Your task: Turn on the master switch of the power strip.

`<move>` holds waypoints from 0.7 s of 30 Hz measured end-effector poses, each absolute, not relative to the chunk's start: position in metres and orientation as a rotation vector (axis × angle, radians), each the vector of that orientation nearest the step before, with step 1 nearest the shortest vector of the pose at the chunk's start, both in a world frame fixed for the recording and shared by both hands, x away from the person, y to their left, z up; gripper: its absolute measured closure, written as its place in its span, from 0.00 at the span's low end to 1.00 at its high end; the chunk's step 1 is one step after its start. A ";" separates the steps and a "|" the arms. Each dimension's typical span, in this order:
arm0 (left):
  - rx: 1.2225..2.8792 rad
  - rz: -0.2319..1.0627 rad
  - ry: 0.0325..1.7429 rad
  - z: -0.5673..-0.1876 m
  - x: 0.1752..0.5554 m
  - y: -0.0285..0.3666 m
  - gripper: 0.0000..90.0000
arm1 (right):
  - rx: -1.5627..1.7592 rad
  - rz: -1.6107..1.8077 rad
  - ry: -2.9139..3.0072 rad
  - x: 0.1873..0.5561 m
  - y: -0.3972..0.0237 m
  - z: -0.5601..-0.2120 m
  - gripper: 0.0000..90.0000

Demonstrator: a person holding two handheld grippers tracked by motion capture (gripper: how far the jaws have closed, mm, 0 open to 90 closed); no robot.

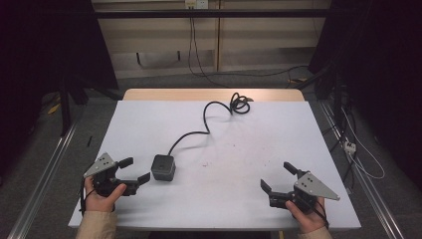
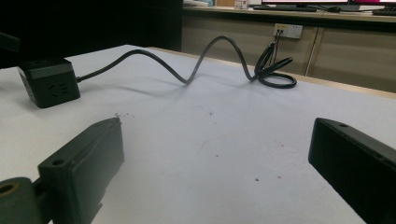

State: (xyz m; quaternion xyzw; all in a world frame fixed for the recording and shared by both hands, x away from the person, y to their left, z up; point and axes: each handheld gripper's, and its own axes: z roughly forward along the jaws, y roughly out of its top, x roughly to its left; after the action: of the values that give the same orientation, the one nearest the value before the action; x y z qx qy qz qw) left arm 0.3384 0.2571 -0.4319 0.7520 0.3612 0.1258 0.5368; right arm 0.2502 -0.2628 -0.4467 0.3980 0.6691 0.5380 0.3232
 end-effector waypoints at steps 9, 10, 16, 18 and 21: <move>1.788 0.304 0.864 -0.434 0.339 0.263 0.06 | 1.047 1.412 1.753 0.251 -0.263 -0.447 0.03; 1.791 0.309 0.866 -0.435 0.339 0.263 0.06 | 1.046 1.412 1.754 0.251 -0.263 -0.447 0.03; 1.791 0.312 0.867 -0.436 0.339 0.266 0.06 | 1.049 1.414 1.754 0.251 -0.263 -0.447 0.03; 1.790 0.311 0.871 -0.437 0.340 0.267 0.06 | 1.044 1.414 1.756 0.251 -0.263 -0.447 0.03; 1.796 0.308 0.867 -0.438 0.340 0.268 0.06 | 1.044 1.413 1.757 0.251 -0.263 -0.447 0.03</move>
State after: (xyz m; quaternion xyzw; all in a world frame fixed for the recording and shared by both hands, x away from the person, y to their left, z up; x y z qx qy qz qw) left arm 0.3400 0.2675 -0.4384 0.7533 0.3634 0.1291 0.5328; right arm 0.2506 -0.2632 -0.4471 0.3979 0.6692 0.5384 0.3225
